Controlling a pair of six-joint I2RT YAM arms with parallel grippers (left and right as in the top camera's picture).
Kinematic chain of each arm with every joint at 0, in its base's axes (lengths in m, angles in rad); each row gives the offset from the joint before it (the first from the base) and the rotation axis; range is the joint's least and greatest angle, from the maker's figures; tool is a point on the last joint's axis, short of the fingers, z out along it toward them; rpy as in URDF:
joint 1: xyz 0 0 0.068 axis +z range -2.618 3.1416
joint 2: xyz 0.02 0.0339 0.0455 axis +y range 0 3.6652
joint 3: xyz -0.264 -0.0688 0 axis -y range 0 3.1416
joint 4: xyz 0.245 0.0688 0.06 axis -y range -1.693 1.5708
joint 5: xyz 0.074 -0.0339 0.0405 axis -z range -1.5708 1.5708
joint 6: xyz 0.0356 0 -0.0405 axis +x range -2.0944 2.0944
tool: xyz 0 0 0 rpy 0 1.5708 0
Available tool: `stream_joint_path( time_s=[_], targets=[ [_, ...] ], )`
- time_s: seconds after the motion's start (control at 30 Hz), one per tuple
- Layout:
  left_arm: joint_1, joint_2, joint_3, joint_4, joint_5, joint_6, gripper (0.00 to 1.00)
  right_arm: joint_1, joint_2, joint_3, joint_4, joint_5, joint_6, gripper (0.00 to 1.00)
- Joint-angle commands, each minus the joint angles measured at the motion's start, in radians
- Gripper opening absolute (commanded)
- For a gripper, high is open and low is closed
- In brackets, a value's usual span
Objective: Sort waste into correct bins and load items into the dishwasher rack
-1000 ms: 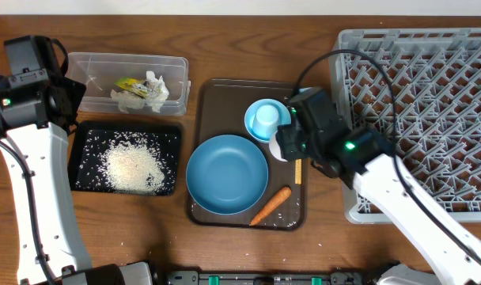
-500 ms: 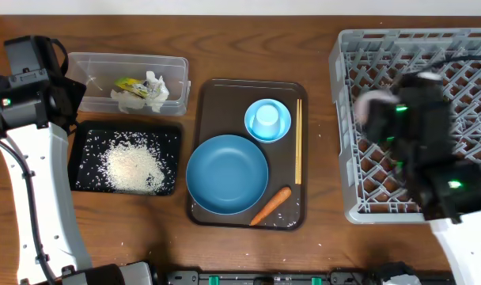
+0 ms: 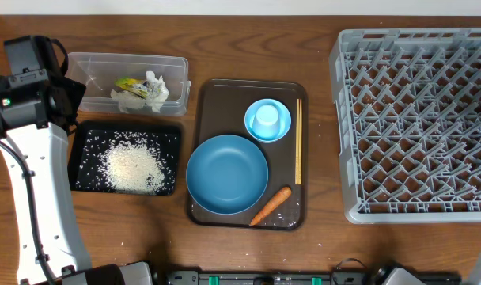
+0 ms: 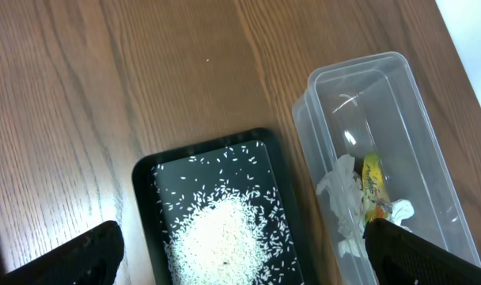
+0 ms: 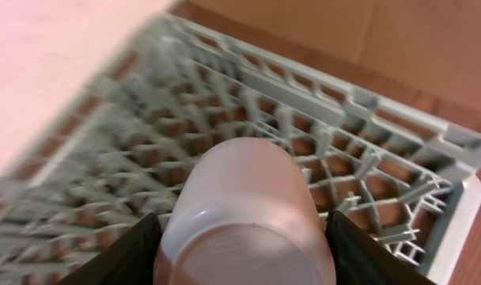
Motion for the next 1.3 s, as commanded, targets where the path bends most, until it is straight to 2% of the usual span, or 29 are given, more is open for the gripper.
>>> stream_joint_path(
  time_s=[0.0,0.07,0.13,0.2,0.27,0.37,0.5,0.6,0.7,0.8,0.93,1.03,1.17,1.27],
  targets=[
    [0.005,0.003,-0.004,-0.001,-0.024,0.013,0.99,-0.068,0.083,0.014,0.003,-0.124,-0.025,0.49],
    [0.005,0.003,-0.004,-0.001,-0.024,0.013,0.99,-0.088,0.125,0.014,0.003,-0.156,-0.024,0.51],
    [0.005,0.003,-0.004,-0.001,-0.024,0.013,0.99,-0.098,0.155,0.014,0.004,-0.169,-0.025,0.67],
    [0.005,0.003,-0.004,-0.001,-0.024,0.013,0.99,-0.099,0.172,0.014,0.003,-0.173,-0.024,0.75],
    [0.005,0.003,-0.004,-0.001,-0.024,0.013,0.99,-0.098,0.171,0.015,0.008,-0.187,-0.025,0.88],
    [0.005,0.003,-0.004,-0.001,-0.024,0.013,0.99,-0.098,0.159,0.023,0.008,-0.207,-0.026,0.96],
    [0.005,0.003,-0.004,-0.001,-0.024,0.013,0.99,-0.097,0.121,0.066,-0.029,-0.314,-0.029,0.98],
    [0.005,0.003,-0.004,-0.001,-0.024,0.013,0.99,-0.081,0.059,0.100,-0.039,-0.508,-0.055,0.99],
    [0.005,0.003,-0.004,-0.001,-0.024,0.013,0.99,-0.025,-0.026,0.111,-0.020,-0.741,-0.054,0.99],
    [0.005,0.003,-0.004,-0.001,-0.024,0.013,0.99,0.082,-0.084,0.111,-0.007,-0.848,-0.053,0.99],
    [0.005,0.003,-0.004,-0.001,-0.024,0.013,0.99,0.310,-0.093,0.102,-0.012,-0.758,-0.055,0.99],
    [0.005,0.003,-0.004,-0.001,-0.024,0.013,0.99,0.512,-0.052,0.087,-0.010,-0.581,-0.093,0.99],
    [0.005,0.003,-0.004,-0.001,-0.024,0.013,0.99,0.771,0.072,0.086,-0.002,-0.317,-0.111,0.99],
    [0.005,0.003,-0.004,-0.001,-0.024,0.013,0.99,0.917,0.188,0.087,0.027,-0.190,-0.110,0.99]
  ],
)
